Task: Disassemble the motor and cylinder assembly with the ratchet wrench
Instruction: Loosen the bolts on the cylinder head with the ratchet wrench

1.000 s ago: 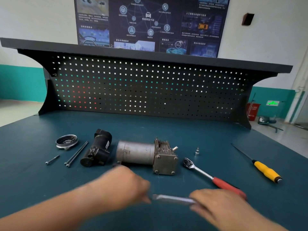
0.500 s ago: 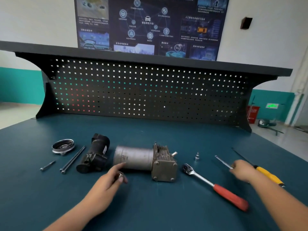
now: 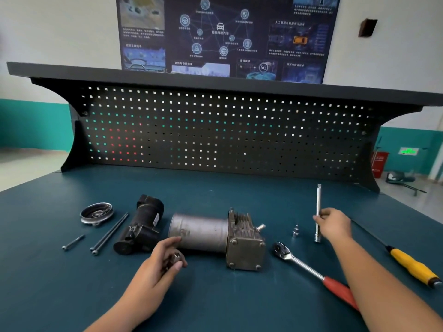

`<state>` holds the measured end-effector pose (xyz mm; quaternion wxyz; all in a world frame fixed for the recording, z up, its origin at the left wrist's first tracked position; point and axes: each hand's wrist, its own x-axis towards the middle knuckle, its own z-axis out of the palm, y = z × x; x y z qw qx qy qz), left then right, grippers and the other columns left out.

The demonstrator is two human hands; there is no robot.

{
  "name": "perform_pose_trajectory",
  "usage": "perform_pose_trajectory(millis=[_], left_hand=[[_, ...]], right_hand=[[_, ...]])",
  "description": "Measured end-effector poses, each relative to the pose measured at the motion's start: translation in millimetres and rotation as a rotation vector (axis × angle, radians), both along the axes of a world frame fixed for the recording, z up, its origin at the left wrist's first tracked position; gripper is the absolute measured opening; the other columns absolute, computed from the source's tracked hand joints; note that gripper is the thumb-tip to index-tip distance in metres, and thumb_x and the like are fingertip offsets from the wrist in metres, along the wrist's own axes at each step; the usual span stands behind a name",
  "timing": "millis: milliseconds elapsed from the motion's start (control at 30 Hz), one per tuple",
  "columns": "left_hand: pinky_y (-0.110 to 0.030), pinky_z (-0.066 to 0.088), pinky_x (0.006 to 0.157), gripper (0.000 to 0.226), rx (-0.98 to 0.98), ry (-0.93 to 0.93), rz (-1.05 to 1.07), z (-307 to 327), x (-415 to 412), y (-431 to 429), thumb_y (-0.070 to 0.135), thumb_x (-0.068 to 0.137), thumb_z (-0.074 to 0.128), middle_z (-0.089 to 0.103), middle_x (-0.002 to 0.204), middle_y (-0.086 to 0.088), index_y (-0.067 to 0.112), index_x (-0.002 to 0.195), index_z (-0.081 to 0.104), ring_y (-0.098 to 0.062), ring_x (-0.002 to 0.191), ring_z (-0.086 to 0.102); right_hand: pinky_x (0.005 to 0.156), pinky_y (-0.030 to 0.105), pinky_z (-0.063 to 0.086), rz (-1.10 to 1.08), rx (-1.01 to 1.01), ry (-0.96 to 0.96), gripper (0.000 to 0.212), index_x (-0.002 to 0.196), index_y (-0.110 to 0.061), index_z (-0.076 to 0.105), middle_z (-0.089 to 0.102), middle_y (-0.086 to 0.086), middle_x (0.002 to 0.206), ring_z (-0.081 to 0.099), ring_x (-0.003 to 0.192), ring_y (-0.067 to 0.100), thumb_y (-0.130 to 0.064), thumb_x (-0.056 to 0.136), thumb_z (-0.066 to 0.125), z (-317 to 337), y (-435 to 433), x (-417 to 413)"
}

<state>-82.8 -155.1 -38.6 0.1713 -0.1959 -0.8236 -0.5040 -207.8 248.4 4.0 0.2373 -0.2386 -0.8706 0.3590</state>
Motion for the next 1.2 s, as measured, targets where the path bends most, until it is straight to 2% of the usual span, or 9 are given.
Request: perform_pose_trajectory(millis=[133,300,467,633,733,867,1000,1067,1200], left_hand=[[-0.013,0.044,0.068,0.042,0.026,-0.004,0.009,0,-1,-2,-0.003,0.091,0.052,0.064,0.085,0.010,0.024,0.121,0.043,0.001,0.067,0.055],[-0.017,0.043,0.062,0.043,0.048,-0.002,0.010,1,-2,-1,-0.004,0.091,0.052,0.064,0.087,0.005,0.024,0.121,0.042,-0.003,0.060,0.049],[-0.014,0.048,0.075,0.047,0.079,-0.026,0.028,3,-5,-1,-0.006,0.085,0.060,0.070,0.089,0.008,0.024,0.117,0.044,-0.006,0.080,0.063],[-0.018,0.050,0.081,0.025,0.105,-0.093,0.005,0,-7,-4,-0.003,0.082,0.067,0.074,0.092,0.010,0.012,0.094,0.052,-0.007,0.087,0.068],[-0.014,0.049,0.077,0.031,0.061,-0.035,0.030,2,-5,-5,-0.002,0.078,0.073,0.071,0.092,0.013,0.027,0.085,0.062,-0.005,0.083,0.066],[-0.009,0.045,0.069,0.037,-0.025,0.066,0.072,4,-3,-4,-0.002,0.074,0.076,0.063,0.089,0.007,0.033,0.083,0.067,-0.004,0.081,0.061],[-0.006,0.046,0.073,0.032,0.043,-0.062,0.077,9,8,0,0.002,0.077,0.075,0.069,0.091,0.003,0.030,0.089,0.067,0.001,0.082,0.064],[-0.009,0.048,0.070,0.027,0.160,-0.145,0.077,14,18,4,0.000,0.079,0.073,0.070,0.084,0.002,0.024,0.089,0.068,-0.004,0.075,0.065],[-0.016,0.052,0.062,0.028,0.617,-0.315,-0.043,23,56,27,-0.010,0.079,0.066,0.070,0.075,0.001,0.016,0.077,0.075,-0.005,0.068,0.064]], right_hand=[[0.062,0.029,0.040,0.018,0.075,-0.203,0.017,0.100,-0.006,0.070,0.060,0.010,0.084,0.053,0.076,0.025,-0.020,0.089,0.066,-5,0,-10],[0.065,0.027,0.045,0.029,0.133,-0.377,0.019,0.105,-0.003,0.068,0.065,0.015,0.106,0.052,0.080,0.025,-0.015,0.091,0.062,-20,-3,-20],[0.056,0.026,0.041,0.040,0.208,-0.475,0.025,0.096,-0.003,0.064,0.060,0.012,0.094,0.056,0.084,0.026,-0.027,0.093,0.059,-15,0,-23],[0.095,0.038,0.043,0.038,0.068,-0.160,0.034,0.122,-0.010,0.056,0.053,0.018,0.128,0.050,0.116,0.035,-0.026,0.091,0.057,8,1,-9],[0.081,0.029,0.042,0.255,0.125,-0.129,0.023,0.102,-0.013,0.061,0.063,0.010,0.113,0.057,0.101,0.024,-0.032,0.089,0.063,20,-7,31],[0.074,0.019,0.041,0.552,0.487,-0.618,0.031,0.096,-0.031,0.049,0.056,-0.009,0.102,0.054,0.091,0.006,-0.058,0.084,0.059,-4,-20,104],[0.071,0.023,0.039,0.452,0.573,-0.485,0.014,0.092,-0.026,0.043,0.053,-0.004,0.098,0.053,0.091,0.012,-0.038,0.099,0.044,-17,-33,146],[0.065,0.026,0.041,0.444,0.411,-0.421,0.019,0.092,-0.015,0.050,0.057,-0.002,0.086,0.057,0.080,0.016,-0.029,0.100,0.043,-18,-40,164],[0.040,0.026,0.044,0.565,-0.480,-0.168,0.009,0.091,0.007,0.059,0.064,0.009,0.063,0.059,0.047,0.018,0.005,0.093,0.050,-9,-68,227]])
